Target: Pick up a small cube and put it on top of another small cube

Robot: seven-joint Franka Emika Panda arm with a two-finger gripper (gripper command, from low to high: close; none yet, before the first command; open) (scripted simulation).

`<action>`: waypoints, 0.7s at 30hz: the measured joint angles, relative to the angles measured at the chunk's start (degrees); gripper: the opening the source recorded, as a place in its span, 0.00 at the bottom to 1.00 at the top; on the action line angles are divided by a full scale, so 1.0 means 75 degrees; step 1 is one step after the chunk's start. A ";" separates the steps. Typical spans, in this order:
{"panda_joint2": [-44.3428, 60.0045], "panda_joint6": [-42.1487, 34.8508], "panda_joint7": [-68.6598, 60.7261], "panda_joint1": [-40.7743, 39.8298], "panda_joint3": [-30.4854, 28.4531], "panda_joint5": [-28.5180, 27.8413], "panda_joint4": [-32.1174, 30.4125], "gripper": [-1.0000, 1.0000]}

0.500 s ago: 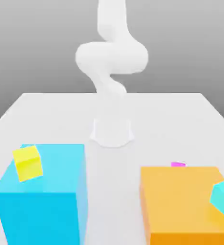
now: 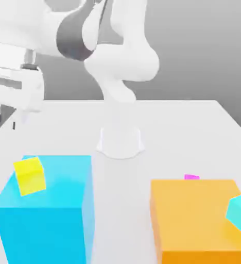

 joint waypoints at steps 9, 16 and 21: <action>0.2134 0.1186 0.0405 0.0921 0.0695 0.0597 -0.0944 0.50; 0.4049 0.2752 -0.0213 0.0011 0.1911 0.1502 -0.0633 0.50; 0.4192 0.2874 -0.0198 -0.0086 0.2002 0.1480 -0.0609 0.00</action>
